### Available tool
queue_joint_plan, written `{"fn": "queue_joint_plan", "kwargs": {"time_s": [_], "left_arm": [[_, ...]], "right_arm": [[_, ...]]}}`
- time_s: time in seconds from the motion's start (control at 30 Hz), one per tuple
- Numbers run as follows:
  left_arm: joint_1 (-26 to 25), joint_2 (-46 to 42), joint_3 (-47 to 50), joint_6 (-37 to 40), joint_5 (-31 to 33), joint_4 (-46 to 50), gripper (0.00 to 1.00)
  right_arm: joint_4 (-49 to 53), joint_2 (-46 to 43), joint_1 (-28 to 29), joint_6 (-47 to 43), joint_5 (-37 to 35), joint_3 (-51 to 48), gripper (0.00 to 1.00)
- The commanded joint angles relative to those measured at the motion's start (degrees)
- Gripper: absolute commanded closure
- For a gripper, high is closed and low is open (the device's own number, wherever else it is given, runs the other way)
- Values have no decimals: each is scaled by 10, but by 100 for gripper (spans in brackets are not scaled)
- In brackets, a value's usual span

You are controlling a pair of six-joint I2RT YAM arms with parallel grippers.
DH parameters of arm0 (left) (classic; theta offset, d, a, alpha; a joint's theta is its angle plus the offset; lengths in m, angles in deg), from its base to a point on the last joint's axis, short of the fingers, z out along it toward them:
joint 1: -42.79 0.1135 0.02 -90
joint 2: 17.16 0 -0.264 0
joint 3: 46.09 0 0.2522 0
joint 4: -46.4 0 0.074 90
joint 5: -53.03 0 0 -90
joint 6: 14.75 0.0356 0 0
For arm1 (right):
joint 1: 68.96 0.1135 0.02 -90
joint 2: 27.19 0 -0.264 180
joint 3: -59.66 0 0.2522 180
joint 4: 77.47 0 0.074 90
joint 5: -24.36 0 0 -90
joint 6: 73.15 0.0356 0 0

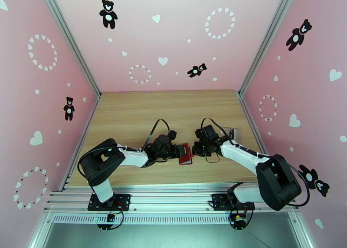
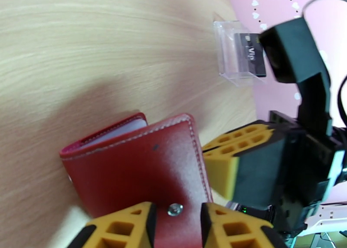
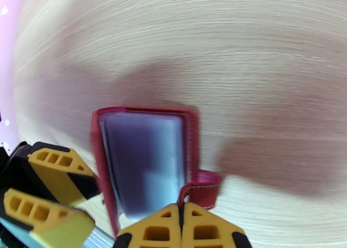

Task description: Put the credit cards into the card holder

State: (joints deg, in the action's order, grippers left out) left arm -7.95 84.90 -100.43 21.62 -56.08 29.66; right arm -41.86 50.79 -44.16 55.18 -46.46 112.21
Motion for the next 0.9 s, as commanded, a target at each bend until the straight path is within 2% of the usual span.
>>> {"fn": "queue_joint_plan", "kwargs": {"time_s": [0.0, 0.4, 0.77, 0.87], "left_arm": [[-7, 10, -16, 16, -1, 26, 70], [-13, 29, -49, 37, 13, 101, 92], [-21, 36, -93, 60, 27, 162, 94], [-21, 38, -94, 59, 28, 164, 94]], "right_arm": [[30, -33, -15, -16, 9, -10, 100], [51, -62, -20, -43, 45, 8, 100], [31, -32, -10, -60, 111, 17, 100], [26, -12, 2, -60, 106, 17, 100]]}}
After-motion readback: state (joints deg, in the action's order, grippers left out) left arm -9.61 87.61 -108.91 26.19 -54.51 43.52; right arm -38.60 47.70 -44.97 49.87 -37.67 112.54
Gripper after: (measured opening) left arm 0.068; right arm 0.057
